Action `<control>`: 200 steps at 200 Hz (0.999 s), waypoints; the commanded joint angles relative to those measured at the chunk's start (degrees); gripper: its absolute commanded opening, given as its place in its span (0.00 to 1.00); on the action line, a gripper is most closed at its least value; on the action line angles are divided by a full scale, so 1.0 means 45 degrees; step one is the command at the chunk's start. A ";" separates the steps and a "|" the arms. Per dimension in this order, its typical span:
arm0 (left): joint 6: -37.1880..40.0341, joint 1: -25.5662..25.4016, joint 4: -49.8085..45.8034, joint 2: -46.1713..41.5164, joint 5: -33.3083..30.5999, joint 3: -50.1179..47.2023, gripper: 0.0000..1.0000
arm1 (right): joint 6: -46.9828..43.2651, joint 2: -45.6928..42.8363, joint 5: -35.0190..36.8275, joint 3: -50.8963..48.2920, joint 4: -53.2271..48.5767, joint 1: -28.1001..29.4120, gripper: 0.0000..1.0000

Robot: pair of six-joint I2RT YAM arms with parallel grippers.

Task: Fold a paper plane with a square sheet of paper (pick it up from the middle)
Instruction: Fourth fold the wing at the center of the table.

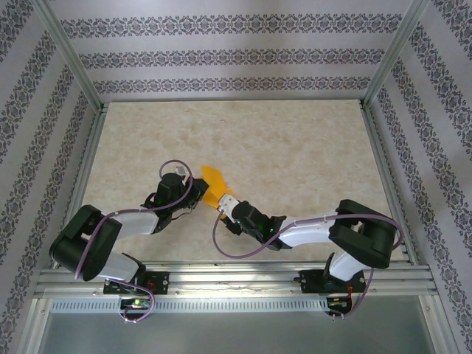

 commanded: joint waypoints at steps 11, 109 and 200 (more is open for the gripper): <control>-0.0172 -0.0146 -0.0443 -0.0317 -0.0374 0.0005 0.03 | -0.1040 0.1021 0.0878 0.0603 0.1141 -0.0129 0.37; -0.0299 -0.0152 0.0022 0.0399 -0.0017 0.0220 0.03 | -0.1343 0.2040 0.0619 0.1008 0.1513 -0.0679 0.31; -0.0336 -0.0145 0.0066 0.0481 0.0098 0.0357 0.03 | -0.1581 0.2355 0.0618 0.1223 0.1317 -0.0657 0.24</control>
